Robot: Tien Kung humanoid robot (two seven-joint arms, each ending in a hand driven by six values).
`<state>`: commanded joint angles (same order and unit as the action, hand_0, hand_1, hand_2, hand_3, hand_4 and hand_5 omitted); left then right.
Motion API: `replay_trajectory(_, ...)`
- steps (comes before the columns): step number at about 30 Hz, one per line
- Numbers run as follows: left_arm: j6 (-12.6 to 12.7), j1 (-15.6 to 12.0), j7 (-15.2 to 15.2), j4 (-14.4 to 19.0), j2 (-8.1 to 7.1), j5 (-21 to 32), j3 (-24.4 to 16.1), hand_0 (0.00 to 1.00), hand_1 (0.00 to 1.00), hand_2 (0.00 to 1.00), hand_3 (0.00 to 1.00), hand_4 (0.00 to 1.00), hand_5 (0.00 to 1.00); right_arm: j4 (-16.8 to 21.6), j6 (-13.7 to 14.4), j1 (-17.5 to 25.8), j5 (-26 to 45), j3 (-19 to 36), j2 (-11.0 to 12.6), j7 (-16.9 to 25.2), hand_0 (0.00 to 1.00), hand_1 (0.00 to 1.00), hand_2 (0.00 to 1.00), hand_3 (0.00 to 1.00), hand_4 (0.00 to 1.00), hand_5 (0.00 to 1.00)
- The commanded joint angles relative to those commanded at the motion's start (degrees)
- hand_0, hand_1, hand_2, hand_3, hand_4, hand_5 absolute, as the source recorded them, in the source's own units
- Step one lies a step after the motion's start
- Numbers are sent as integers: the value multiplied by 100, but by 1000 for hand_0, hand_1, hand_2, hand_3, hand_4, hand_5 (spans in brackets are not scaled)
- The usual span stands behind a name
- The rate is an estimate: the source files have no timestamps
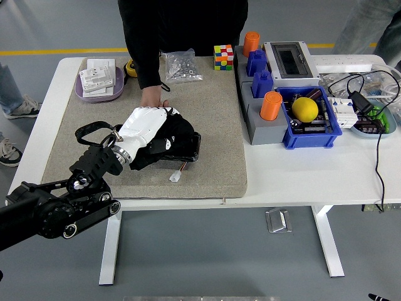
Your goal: Pick the rag up,wipe the panel,place it on the desk
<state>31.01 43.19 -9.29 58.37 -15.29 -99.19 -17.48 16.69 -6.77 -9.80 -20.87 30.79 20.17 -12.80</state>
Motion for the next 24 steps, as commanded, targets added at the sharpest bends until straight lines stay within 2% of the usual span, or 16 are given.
replay_trajectory(13, -2, 30, -26, 85, 144, 32, 244, 214, 139, 659, 684, 466, 2, -8, -13, -6, -1, -39, 30, 2, 784, 702, 725, 662, 998, 566)
replay_trajectory(24, 2, 32, -36, 151, 195, 25, 310, 214, 140, 659, 684, 467, 2, -18, -15, -7, 8, -67, 34, -9, 784, 700, 725, 662, 998, 566)
